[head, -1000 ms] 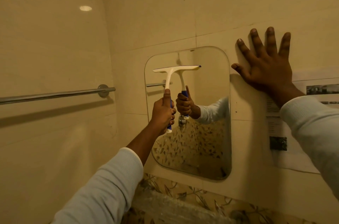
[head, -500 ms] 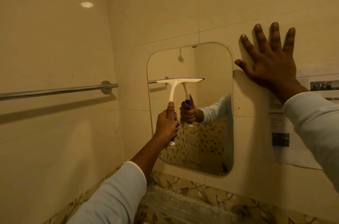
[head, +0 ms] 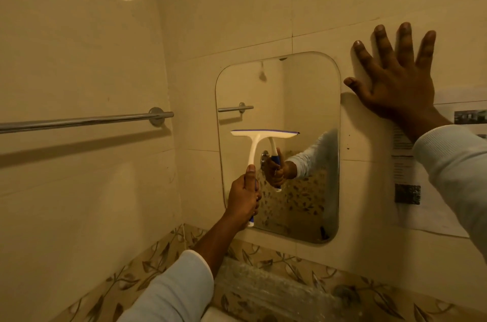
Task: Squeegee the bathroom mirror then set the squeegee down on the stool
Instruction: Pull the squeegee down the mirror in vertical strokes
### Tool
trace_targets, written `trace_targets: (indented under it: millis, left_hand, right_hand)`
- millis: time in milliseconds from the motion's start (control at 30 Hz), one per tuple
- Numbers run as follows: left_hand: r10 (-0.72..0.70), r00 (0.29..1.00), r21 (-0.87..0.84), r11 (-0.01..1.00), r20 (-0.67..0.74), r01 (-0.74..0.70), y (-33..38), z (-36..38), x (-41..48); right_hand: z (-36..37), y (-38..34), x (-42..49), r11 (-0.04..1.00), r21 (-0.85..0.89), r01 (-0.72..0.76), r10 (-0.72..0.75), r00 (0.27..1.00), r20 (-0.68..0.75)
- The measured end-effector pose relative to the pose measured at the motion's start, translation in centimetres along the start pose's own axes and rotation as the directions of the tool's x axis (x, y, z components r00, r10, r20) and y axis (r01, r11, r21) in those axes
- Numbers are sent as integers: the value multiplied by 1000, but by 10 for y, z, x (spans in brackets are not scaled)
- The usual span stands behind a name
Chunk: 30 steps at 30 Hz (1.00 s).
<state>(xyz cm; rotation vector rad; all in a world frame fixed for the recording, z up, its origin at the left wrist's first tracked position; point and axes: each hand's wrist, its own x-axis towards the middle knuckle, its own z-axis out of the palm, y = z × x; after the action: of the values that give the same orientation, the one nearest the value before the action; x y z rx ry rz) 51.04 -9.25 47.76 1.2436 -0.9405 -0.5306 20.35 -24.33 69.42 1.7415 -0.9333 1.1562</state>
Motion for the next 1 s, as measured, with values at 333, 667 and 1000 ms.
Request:
trace_targets:
  millis: [333,667,1000]
  left_hand:
    - [-39,999,-14,999,18,39,-27,-4,-12]
    - [-105,994,6,994,11,105,-64,-13,-30]
    - [-139,989,15,990,42,139,-94,-20,-55]
  right_hand:
    - [-2,-1,0,1000,14,-7,7,1000,6]
    - [-6,-4,-2,999,49,-6,5,1000,10]
    - [-9,-5,-3,999,47,-7,7,1000,13]
